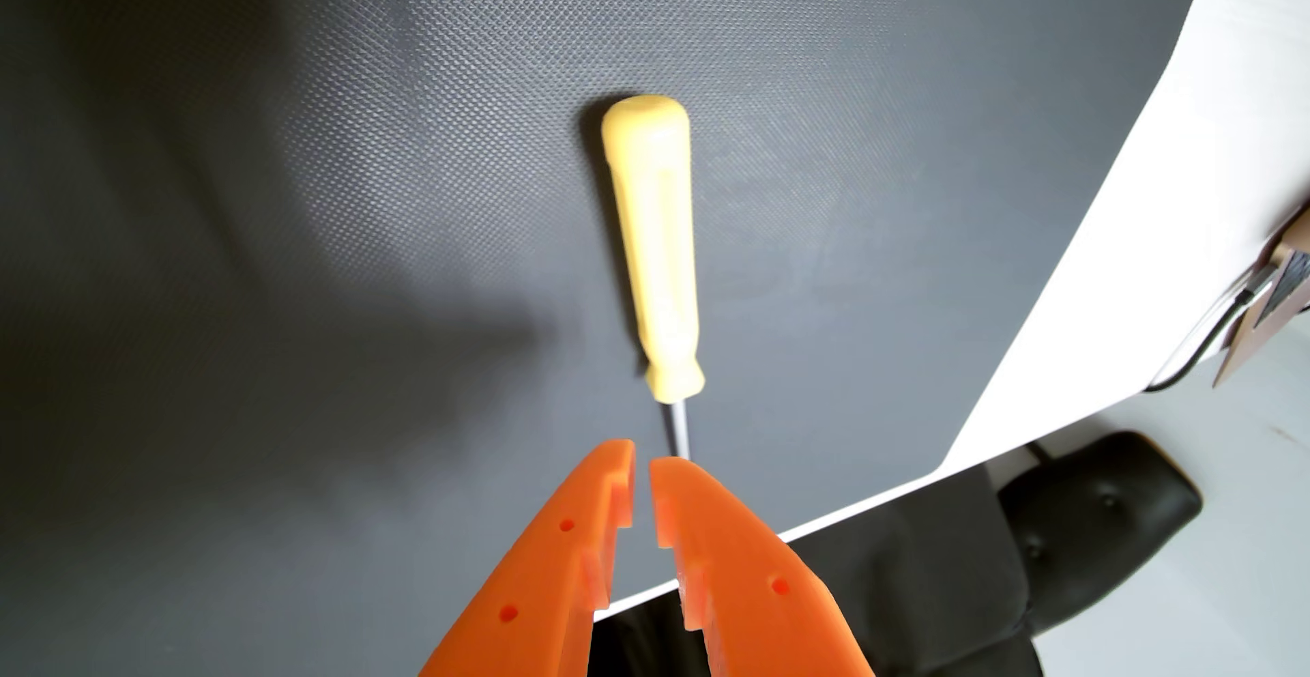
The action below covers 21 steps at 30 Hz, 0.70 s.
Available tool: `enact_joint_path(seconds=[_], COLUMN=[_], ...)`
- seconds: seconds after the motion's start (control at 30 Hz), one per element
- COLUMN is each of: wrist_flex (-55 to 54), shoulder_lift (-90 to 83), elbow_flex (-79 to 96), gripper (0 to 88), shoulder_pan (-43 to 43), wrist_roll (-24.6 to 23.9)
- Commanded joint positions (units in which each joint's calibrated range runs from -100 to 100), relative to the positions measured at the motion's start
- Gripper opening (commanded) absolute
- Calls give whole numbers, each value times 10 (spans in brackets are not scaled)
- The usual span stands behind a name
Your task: Grab the yellow screwdriver
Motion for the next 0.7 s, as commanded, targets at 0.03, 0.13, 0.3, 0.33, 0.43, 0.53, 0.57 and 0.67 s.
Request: enact_joint_path(seconds=[0.03,0.13,0.3,0.33,0.43,0.53,0.57,0.67], wrist_flex=[-7,-7,-7,-4,-5,-5,-2,-1], shoulder_lift=[11,22,51,61,83,102,107,125], elbow_flex=[-31,-40,-56,-60,-70,-86,-92,-107], gripper=[17,18,95,116,151,150,154,155], shoulder_pan=[-1,-1,-2,-2,-2,-2,-2,-2], wrist_roll=[5,5,5,5,5,5,5,5])
